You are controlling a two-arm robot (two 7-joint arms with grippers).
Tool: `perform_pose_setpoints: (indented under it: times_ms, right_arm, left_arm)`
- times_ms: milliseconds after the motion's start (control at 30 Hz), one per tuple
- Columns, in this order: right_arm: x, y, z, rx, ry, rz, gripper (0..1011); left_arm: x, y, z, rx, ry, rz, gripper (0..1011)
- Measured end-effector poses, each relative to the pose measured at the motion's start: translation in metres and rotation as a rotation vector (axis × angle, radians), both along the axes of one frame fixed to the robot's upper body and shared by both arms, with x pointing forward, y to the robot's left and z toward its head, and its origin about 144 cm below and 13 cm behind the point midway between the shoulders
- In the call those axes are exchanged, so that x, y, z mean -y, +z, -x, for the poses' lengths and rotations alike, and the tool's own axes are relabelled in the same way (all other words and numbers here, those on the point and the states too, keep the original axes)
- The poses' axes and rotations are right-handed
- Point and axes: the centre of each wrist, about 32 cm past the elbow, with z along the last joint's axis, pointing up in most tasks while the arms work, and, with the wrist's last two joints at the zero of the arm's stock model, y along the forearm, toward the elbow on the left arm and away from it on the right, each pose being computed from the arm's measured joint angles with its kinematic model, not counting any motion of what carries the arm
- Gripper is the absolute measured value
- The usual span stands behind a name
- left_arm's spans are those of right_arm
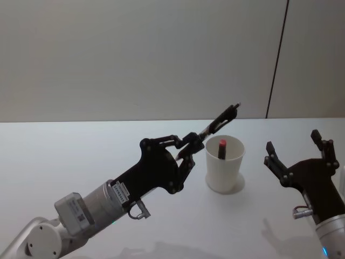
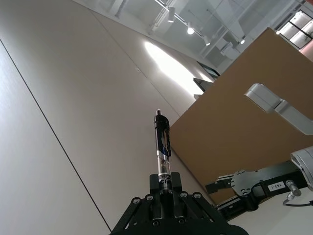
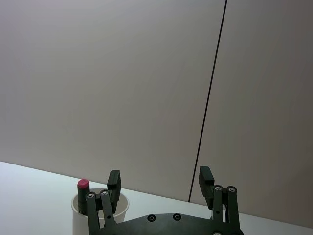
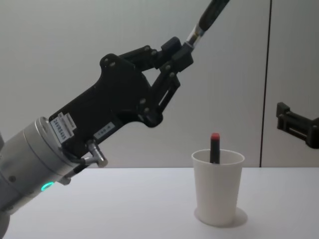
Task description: Place the pen into the pen holder.
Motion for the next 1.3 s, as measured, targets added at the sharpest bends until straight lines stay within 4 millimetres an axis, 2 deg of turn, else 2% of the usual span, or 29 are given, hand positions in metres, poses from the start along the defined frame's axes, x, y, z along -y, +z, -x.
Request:
perform_pose_setpoints:
  times_ms: [600,1300]
  right_arm:
    - [0.003,0.0,0.0,0.014,0.04,0.001,1002]
    - [0.019,0.007,-0.004,0.079,0.3,-0.051,1002]
  left_arm:
    - [-0.002,0.001,-0.001,0.009,-0.015,-0.013,139]
    - [-0.003,0.001,-0.002,0.011,-0.018,-0.016,139]
